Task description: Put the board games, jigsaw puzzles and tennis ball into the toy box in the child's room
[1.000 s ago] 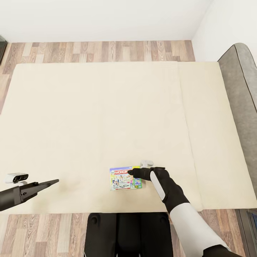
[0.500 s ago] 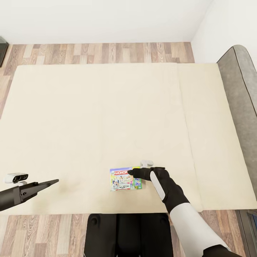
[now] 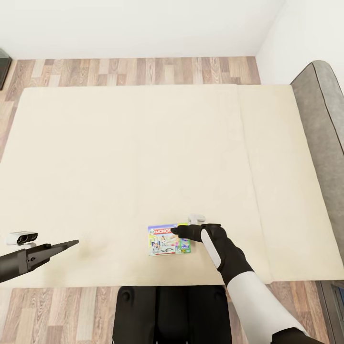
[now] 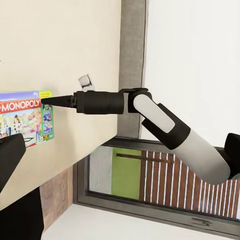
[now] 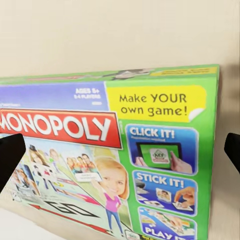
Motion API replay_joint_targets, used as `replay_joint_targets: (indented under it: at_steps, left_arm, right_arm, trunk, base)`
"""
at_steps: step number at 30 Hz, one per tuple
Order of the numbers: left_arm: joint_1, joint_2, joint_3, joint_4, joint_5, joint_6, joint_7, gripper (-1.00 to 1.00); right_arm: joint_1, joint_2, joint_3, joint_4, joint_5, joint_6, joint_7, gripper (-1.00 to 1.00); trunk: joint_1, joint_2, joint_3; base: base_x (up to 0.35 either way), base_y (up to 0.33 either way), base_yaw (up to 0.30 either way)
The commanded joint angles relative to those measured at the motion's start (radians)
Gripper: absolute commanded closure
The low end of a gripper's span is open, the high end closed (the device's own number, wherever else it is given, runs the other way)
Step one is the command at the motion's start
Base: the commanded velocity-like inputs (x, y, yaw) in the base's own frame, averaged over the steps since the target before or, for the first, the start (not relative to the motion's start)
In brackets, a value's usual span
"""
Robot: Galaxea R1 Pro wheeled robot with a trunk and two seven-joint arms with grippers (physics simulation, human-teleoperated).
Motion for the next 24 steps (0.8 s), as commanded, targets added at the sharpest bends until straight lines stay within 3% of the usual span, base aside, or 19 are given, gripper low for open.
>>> replay_joint_targets:
  at_steps: [1,10,24]
  left_arm:
    - [0.000,0.000,0.000,0.000,-0.001,0.011,-0.004,-1.00]
    - [0.000,0.000,0.001,0.000,-0.002,0.011,-0.004,-1.00]
    - [0.000,0.000,0.001,0.000,-0.002,0.011,-0.004,-1.00]
  right_arm:
    - [0.000,0.000,0.000,-0.001,0.001,0.005,0.002,-1.00]
    - [0.000,0.000,0.000,-0.001,0.000,0.005,0.002,-1.00]
    - [0.000,0.000,0.000,0.001,0.000,0.010,0.002,-1.00]
  trunk:
    - [0.001,-0.002,-0.001]
    - [0.001,-0.002,-0.001]
    - [0.001,-0.002,-0.001]
  base:
    - [0.000,0.102,0.000]
    - [0.000,0.133,0.000]
    - [0.000,0.009,0.000]
